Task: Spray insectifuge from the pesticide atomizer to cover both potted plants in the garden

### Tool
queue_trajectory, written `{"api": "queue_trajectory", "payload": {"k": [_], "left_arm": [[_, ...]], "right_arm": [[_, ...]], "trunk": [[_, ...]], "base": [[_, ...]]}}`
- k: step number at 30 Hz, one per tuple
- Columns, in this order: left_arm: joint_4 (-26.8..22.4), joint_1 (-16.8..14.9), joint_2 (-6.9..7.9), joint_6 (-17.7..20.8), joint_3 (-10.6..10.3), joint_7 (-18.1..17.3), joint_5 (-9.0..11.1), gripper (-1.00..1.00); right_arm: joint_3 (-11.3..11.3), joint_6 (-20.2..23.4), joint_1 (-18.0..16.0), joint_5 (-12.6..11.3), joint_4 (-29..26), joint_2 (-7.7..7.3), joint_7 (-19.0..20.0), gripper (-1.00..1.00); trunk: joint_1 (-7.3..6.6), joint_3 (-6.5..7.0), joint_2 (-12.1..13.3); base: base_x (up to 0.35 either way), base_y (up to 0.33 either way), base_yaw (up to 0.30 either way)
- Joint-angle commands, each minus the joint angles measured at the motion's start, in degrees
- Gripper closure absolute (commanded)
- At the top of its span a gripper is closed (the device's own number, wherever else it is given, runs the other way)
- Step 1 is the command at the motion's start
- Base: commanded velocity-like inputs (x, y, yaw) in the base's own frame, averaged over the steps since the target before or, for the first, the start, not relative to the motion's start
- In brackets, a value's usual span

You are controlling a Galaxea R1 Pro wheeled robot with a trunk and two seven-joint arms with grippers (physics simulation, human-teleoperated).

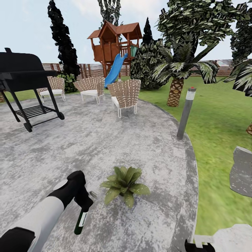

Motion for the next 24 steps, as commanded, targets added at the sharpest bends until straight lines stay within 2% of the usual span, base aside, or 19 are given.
{"api": "queue_trajectory", "payload": {"k": [1,12,20,24], "left_arm": [[-0.1,0.1,0.24,0.4,-0.2,-0.5,-0.4,1.00],[-0.2,-0.7,0.59,0.5,0.1,-1.0,-0.4,1.00],[-0.6,-0.3,0.41,0.5,0.0,-1.0,-0.4,1.00],[-0.8,-0.3,0.45,0.6,0.0,-1.0,-0.4,1.00]], "right_arm": [[-0.5,-0.2,0.0,0.6,0.1,0.01,-0.2,-1.00],[-0.5,-0.2,0.0,0.5,0.1,0.01,-0.2,-1.00],[-0.5,-0.2,0.0,0.5,0.0,0.01,-0.2,-1.00],[-0.5,-0.2,0.0,0.5,0.0,0.01,-0.2,-1.00]], "trunk": [[-0.02,-0.05,0.0],[-0.02,-0.05,0.0],[-0.02,-0.05,0.0],[-0.02,-0.05,0.0]], "base": [[-0.030,0.019,-0.080],[-0.003,0.022,-0.256],[0.000,0.280,-0.033],[0.000,0.306,-0.200]]}}
